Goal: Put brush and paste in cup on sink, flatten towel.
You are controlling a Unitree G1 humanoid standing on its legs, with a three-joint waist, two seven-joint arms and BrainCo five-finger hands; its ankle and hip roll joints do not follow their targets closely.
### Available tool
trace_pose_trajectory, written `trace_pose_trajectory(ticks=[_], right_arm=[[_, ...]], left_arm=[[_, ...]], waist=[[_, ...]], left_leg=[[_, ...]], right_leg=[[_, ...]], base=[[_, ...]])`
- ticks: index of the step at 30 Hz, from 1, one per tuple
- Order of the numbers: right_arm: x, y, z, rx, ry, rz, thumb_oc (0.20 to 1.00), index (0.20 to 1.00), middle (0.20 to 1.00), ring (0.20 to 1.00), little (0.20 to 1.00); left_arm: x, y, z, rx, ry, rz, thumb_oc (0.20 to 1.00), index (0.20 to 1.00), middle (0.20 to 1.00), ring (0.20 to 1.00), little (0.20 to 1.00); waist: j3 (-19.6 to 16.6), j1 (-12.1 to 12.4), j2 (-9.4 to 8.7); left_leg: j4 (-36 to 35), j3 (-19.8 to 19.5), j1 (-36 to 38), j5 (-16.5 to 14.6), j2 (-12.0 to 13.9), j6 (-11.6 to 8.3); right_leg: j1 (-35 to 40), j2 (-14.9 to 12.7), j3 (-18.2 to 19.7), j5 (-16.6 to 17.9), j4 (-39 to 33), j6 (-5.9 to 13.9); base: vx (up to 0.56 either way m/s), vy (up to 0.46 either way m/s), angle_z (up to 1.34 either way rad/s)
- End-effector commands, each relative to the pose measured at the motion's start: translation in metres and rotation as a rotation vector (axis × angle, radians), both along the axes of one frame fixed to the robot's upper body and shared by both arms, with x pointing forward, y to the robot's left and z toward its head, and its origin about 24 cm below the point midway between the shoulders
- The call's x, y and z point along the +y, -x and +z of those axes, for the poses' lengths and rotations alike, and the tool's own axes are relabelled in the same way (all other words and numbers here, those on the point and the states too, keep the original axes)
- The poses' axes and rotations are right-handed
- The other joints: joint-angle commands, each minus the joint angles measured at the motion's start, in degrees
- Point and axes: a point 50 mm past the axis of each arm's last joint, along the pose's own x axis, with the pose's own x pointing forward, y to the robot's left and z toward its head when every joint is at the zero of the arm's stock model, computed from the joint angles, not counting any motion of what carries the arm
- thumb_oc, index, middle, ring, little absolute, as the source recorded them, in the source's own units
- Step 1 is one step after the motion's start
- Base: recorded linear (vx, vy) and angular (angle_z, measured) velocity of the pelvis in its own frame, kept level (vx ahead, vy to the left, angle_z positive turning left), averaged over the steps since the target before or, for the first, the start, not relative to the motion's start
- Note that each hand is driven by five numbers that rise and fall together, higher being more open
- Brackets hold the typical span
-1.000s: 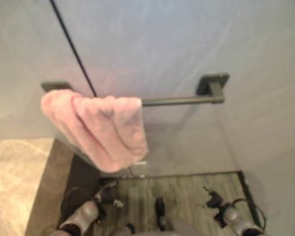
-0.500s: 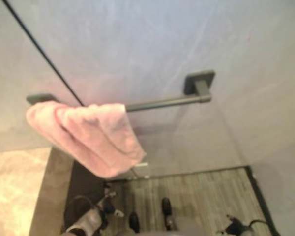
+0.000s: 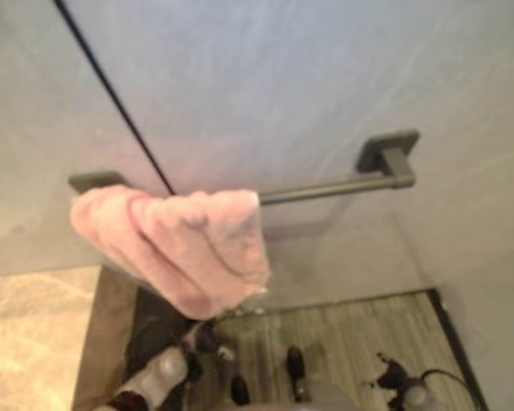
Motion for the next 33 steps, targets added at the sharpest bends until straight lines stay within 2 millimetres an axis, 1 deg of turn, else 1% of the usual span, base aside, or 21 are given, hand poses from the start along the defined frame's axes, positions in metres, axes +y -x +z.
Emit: trace_pose_trajectory(ticks=[1,2,3,4,5,6,7,9,12,13,15,18,20,21,22,23,24,28,30,31,33], right_arm=[[-0.008,0.007,-0.002,0.037,0.034,-0.064,1.000,1.000,1.000,1.000,1.000],[-0.010,0.011,-0.003,0.060,0.039,-0.069,1.000,1.000,1.000,1.000,1.000],[-0.009,0.011,-0.003,0.060,0.037,-0.067,1.000,1.000,1.000,1.000,1.000],[-0.009,0.012,-0.004,0.071,0.040,-0.068,1.000,1.000,1.000,1.000,1.000],[-0.009,0.014,-0.005,0.088,0.039,-0.066,1.000,1.000,1.000,1.000,1.000],[-0.008,0.014,-0.005,0.088,0.038,-0.064,1.000,1.000,1.000,1.000,1.000],[-0.007,0.015,-0.006,0.100,0.033,-0.075,1.000,1.000,1.000,1.000,1.000],[-0.006,0.013,-0.006,0.099,0.029,-0.075,1.000,1.000,1.000,1.000,1.000],[-0.008,0.016,-0.007,0.136,0.028,-0.067,1.000,1.000,1.000,1.000,1.000],[-0.007,0.015,-0.007,0.135,0.027,-0.065,1.000,1.000,1.000,1.000,1.000],[-0.006,0.017,-0.008,0.160,0.027,-0.044,1.000,1.000,1.000,1.000,1.000],[-0.007,0.020,-0.008,0.188,0.029,-0.023,1.000,1.000,1.000,1.000,1.000],[-0.011,0.019,-0.007,0.209,0.040,0.010,1.000,1.000,1.000,1.000,1.000],[-0.010,0.018,-0.007,0.209,0.038,0.013,1.000,1.000,1.000,1.000,1.000],[-0.013,0.017,-0.006,0.218,0.048,0.038,1.000,1.000,1.000,1.000,1.000],[-0.012,0.017,-0.006,0.218,0.046,0.041,1.000,1.000,1.000,1.000,1.000],[-0.012,0.015,-0.005,0.220,0.050,0.052,1.000,1.000,1.000,1.000,1.000],[-0.015,0.015,-0.004,0.239,0.065,0.079,1.000,1.000,1.000,1.000,1.000],[-0.013,0.014,-0.005,0.240,0.066,0.092,1.000,1.000,1.000,1.000,1.000],[-0.012,0.013,-0.005,0.250,0.066,0.118,1.000,1.000,1.000,1.000,1.000],[-0.011,0.014,-0.005,0.246,0.060,0.112,1.000,1.000,1.000,1.000,1.000]], left_arm=[[-0.002,-0.016,0.029,-0.080,0.089,-0.064,1.000,1.000,1.000,1.000,1.000],[-0.009,-0.022,0.052,-0.137,0.175,-0.094,1.000,1.000,1.000,1.000,1.000],[-0.008,-0.022,0.053,-0.136,0.174,-0.092,1.000,1.000,1.000,1.000,1.000],[-0.010,-0.023,0.062,-0.158,0.204,-0.109,1.000,1.000,1.000,1.000,1.000],[-0.011,-0.025,0.083,-0.214,0.252,-0.137,1.000,1.000,1.000,1.000,1.000],[-0.010,-0.025,0.084,-0.214,0.251,-0.135,1.000,1.000,1.000,1.000,1.000],[-0.013,-0.026,0.105,-0.269,0.300,-0.176,1.000,1.000,1.000,1.000,1.000],[-0.011,-0.025,0.111,-0.273,0.319,-0.178,1.000,1.000,1.000,1.000,1.000],[-0.006,-0.020,0.144,-0.313,0.386,-0.242,1.000,1.000,1.000,1.000,1.000],[-0.005,-0.019,0.144,-0.313,0.385,-0.240,1.000,1.000,1.000,1.000,1.000],[0.001,-0.015,0.160,-0.331,0.399,-0.261,1.000,1.000,1.000,1.000,1.000],[0.011,-0.008,0.166,-0.276,0.445,-0.247,1.000,1.000,1.000,1.000,1.000],[0.029,0.003,0.171,-0.176,0.453,-0.238,1.000,1.000,1.000,1.000,1.000],[0.030,0.004,0.172,-0.176,0.451,-0.236,1.000,1.000,1.000,1.000,1.000],[0.040,0.010,0.176,-0.119,0.444,-0.227,1.000,1.000,1.000,1.000,1.000],[0.041,0.011,0.177,-0.119,0.443,-0.224,1.000,1.000,1.000,1.000,1.000],[0.046,0.015,0.179,-0.097,0.438,-0.214,1.000,1.000,1.000,1.000,1.000],[0.063,0.029,0.183,-0.004,0.460,-0.153,1.000,1.000,1.000,1.000,1.000],[0.067,0.032,0.185,0.008,0.460,-0.138,1.000,1.000,1.000,1.000,1.000],[0.076,0.036,0.186,0.015,0.442,-0.101,1.000,1.000,1.000,1.000,1.000],[0.084,0.037,0.189,-0.006,0.426,-0.068,1.000,1.000,1.000,1.000,1.000]], waist=[[-2.7,-0.7,-2.55],[-2.9,-0.5,-2.26],[-3.0,-0.6,-2.41],[-3.1,-0.5,-2.17],[-3.3,-0.2,-1.88],[-3.3,-0.3,-2.00],[-3.6,0.1,-1.57],[-3.7,0.1,-1.59],[-4.0,0.6,-0.92],[-4.0,0.5,-1.05],[-4.2,0.9,-0.88],[-4.1,1.3,-0.57],[-3.6,1.8,-0.25],[-3.6,1.6,-0.41],[-3.2,2.2,-0.21],[-3.2,2.0,-0.34],[-3.0,2.2,-0.31],[-2.8,3.6,-0.12],[-2.6,3.8,-0.22],[-2.6,4.6,-0.34],[-2.6,5.3,-0.51]], left_leg=[[0.7,-1.0,-4.5,-0.2,1.4,-0.87],[0.7,-1.3,-4.4,-0.2,1.5,-0.86],[0.7,-1.3,-4.7,0.0,1.4,-0.82],[0.7,-1.5,-4.5,-0.2,1.4,-0.85],[0.7,-1.8,-4.5,-0.3,1.3,-0.82],[0.7,-1.7,-4.7,-0.1,1.3,-0.78],[0.7,-2.1,-4.5,-0.4,1.2,-0.81],[0.7,-2.2,-4.7,-0.1,1.1,-0.74],[0.7,-2.8,-4.3,-0.5,0.8,-0.66],[0.7,-2.7,-4.5,-0.3,0.8,-0.61],[0.7,-3.1,-4.3,-0.4,0.6,-0.56],[0.7,-3.8,-3.9,-0.8,0.2,-0.40],[0.7,-4.7,-3.5,-0.8,-0.2,-0.09],[0.7,-4.7,-3.7,-0.6,-0.2,-0.04],[0.7,-5.3,-3.4,-0.7,-0.5,0.09],[0.7,-5.3,-3.6,-0.5,-0.5,0.13],[0.7,-5.6,-3.5,-0.6,-0.7,0.27],[0.7,-5.8,-2.9,-0.8,-1.0,0.62],[0.7,-6.0,-2.9,-0.7,-1.1,0.71],[0.7,-6.2,-2.8,-0.6,-1.2,0.83],[0.7,-6.7,-2.9,-0.5,-1.4,0.92]], right_leg=[[2.0,-1.8,0.9,-8.7,0.3,2.83],[2.3,-1.9,0.6,-8.8,0.3,2.76],[2.0,-1.9,0.6,-8.7,0.3,2.68],[2.2,-1.9,0.4,-8.9,0.3,2.75],[2.4,-2.1,0.1,-9.0,0.3,2.76],[2.2,-2.1,0.1,-8.9,0.3,2.69],[2.5,-2.2,-0.2,-9.1,0.3,2.82],[2.3,-2.3,-0.4,-8.9,0.3,2.79],[3.0,-2.6,-0.9,-9.1,0.3,3.00],[2.8,-2.6,-0.9,-9.0,0.3,2.93],[3.2,-2.8,-1.4,-9.1,0.3,3.01],[4.0,-3.2,-2.0,-9.3,0.3,3.20],[4.6,-3.6,-2.7,-9.3,0.3,3.31],[4.5,-3.7,-2.8,-9.1,0.3,3.25],[5.0,-3.9,-3.2,-9.2,0.3,3.42],[4.9,-4.0,-3.3,-9.1,0.3,3.37],[5.0,-4.1,-3.4,-9.0,0.3,3.46],[5.8,-4.5,-4.3,-8.9,0.3,3.94],[6.0,-4.7,-4.5,-8.8,0.3,4.01],[6.1,-4.9,-5.0,-8.8,0.3,4.18],[6.4,-5.2,-5.6,-8.8,0.3,4.24]], base=[[0.03,-0.048,0.10],[0.02,-0.038,0.10],[0.02,-0.022,0.09],[0.01,-0.008,0.06],[0.01,-0.007,0.06],[0.01,-0.001,0.03],[-0.01,0.001,0.04],[0.00,0.011,0.10],[0.00,0.034,0.18],[0.01,0.046,0.08],[0.00,0.039,0.12],[-0.01,0.054,0.14],[-0.03,0.075,0.16],[-0.03,0.084,0.21],[-0.04,0.042,0.23],[-0.04,0.063,0.29],[-0.02,0.038,0.23],[-0.01,0.061,0.12],[-0.01,0.045,0.00],[-0.01,0.045,0.03],[0.00,0.044,0.11]])
